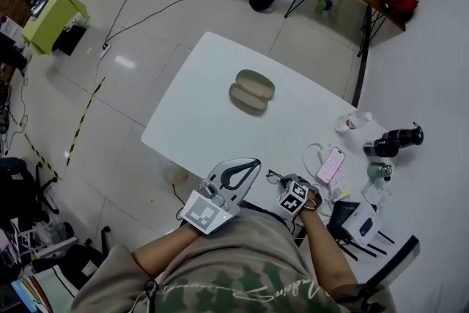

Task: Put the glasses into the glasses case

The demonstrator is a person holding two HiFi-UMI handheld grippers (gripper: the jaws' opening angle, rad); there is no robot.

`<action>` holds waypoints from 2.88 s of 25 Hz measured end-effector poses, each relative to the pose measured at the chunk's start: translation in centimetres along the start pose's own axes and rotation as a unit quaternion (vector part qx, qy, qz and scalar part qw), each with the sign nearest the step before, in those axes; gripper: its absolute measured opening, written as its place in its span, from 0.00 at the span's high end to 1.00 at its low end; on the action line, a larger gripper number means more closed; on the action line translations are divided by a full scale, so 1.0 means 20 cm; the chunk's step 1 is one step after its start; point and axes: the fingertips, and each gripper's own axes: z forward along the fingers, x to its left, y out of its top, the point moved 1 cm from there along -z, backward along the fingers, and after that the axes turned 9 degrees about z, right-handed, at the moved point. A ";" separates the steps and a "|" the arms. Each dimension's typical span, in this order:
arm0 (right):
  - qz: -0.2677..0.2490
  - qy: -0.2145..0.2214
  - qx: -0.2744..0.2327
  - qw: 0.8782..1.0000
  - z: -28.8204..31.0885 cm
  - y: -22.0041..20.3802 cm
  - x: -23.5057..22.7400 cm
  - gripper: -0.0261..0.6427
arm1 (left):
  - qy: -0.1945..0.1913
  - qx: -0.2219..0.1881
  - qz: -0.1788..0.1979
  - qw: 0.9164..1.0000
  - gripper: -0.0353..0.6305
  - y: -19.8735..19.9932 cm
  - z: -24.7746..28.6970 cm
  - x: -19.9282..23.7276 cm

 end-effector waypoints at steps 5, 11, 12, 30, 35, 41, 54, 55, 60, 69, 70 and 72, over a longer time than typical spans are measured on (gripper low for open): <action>0.009 -0.002 -0.018 1.000 -0.05 0.05 0.02 0.93 | -0.014 -0.006 -0.013 1.000 0.95 -0.01 -0.05 0.01; 0.007 -0.015 -0.001 1.000 -0.03 0.06 0.05 0.93 | -0.045 -0.014 0.030 0.998 0.95 -0.03 -0.14 0.00; 0.012 -0.018 -0.001 1.000 -0.03 0.06 0.05 0.93 | -0.044 -0.011 0.019 0.999 0.95 -0.04 -0.15 0.01; 0.037 -0.061 -0.035 0.997 -0.09 0.29 0.12 0.93 | -0.034 -0.003 0.026 0.999 0.95 -0.10 -0.38 0.16; 0.032 -0.049 -0.031 0.998 -0.06 0.26 0.13 0.93 | -0.007 0.007 0.013 1.000 0.95 -0.11 -0.40 0.19; 0.028 -0.043 -0.043 0.998 -0.08 0.29 0.13 0.93 | 0.027 0.016 0.001 1.000 0.95 -0.10 -0.41 0.26; 0.003 -0.009 -0.052 0.999 -0.04 0.25 0.12 0.93 | 0.069 0.031 0.008 0.997 0.95 -0.04 -0.32 0.25; 0.005 -0.007 -0.054 0.998 -0.04 0.25 0.13 0.93 | 0.070 0.032 0.011 0.997 0.95 -0.04 -0.31 0.24; 0.015 0.004 -0.064 0.998 -0.01 0.26 0.13 0.93 | 0.070 0.037 0.013 0.997 0.95 -0.06 -0.28 0.20; 0.034 -0.013 -0.080 0.996 -0.02 0.31 0.15 0.93 | 0.040 0.029 0.037 0.998 0.95 0.01 -0.26 0.25; 0.038 -0.015 -0.078 0.996 -0.02 0.31 0.14 0.93 | 0.034 0.027 0.037 0.998 0.95 0.01 -0.25 0.26; 0.044 -0.017 -0.072 0.996 -0.01 0.31 0.14 0.93 | 0.022 0.026 0.034 0.999 0.95 0.01 -0.24 0.28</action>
